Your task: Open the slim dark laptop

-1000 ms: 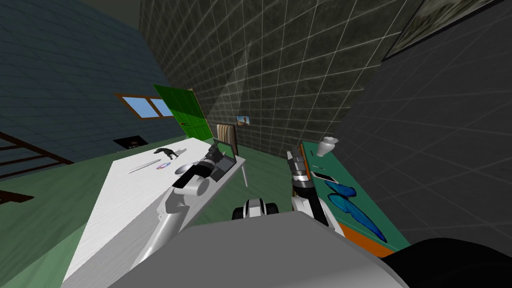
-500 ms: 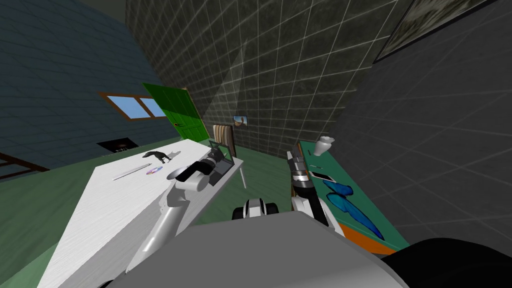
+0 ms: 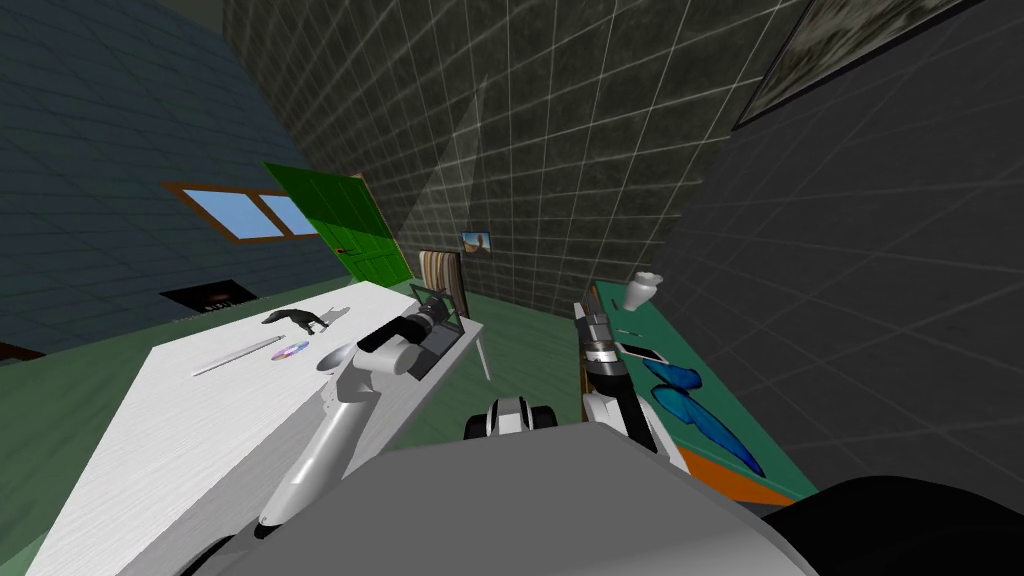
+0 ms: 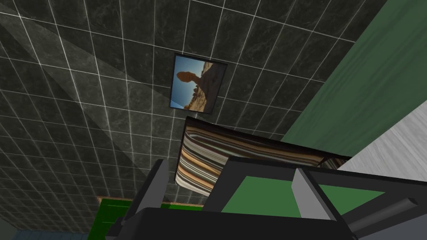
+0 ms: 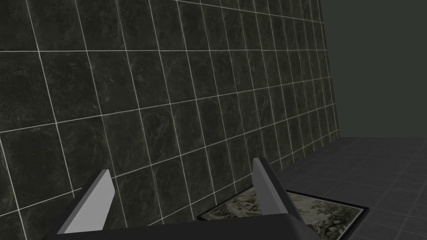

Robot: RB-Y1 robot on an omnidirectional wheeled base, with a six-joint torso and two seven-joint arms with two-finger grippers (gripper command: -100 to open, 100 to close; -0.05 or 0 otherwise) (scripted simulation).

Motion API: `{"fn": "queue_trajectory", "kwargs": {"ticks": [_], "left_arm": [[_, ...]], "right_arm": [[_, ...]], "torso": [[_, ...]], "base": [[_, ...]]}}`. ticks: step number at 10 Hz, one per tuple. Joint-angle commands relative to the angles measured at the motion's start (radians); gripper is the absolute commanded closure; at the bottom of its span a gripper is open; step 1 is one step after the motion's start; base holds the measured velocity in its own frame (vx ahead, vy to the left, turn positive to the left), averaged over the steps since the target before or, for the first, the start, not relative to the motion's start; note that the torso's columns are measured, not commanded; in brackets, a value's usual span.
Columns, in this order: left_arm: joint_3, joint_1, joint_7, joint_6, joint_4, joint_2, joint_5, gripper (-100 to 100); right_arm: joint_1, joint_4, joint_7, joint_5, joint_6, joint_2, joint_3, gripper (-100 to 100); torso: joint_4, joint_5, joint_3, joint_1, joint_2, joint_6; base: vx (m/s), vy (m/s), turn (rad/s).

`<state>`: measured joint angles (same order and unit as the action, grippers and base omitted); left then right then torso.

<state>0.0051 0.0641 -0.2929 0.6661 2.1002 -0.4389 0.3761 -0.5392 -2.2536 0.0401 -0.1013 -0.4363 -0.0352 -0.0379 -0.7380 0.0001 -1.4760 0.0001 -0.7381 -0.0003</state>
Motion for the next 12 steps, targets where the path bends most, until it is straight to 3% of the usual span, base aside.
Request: {"fn": "queue_trajectory", "kwargs": {"ticks": [1,12], "left_arm": [[0.0,0.026,-0.007,0.066,-0.016,-0.019,0.016,-100],[-0.006,0.154,-0.04,0.34,-0.107,-0.107,0.089,-100]], "right_arm": [[0.0,0.0,0.0,0.0,0.0,0.0,0.0,0],[0.0,0.0,0.0,0.0,0.0,0.0,0.0,0]], "torso": [[0.0,0.0,0.0,0.0,0.0,0.0],[0.0,0.0,0.0,0.0,0.0,0.0]], "base": [[0.033,0.0,-0.046],[0.035,0.002,-0.065]]}}
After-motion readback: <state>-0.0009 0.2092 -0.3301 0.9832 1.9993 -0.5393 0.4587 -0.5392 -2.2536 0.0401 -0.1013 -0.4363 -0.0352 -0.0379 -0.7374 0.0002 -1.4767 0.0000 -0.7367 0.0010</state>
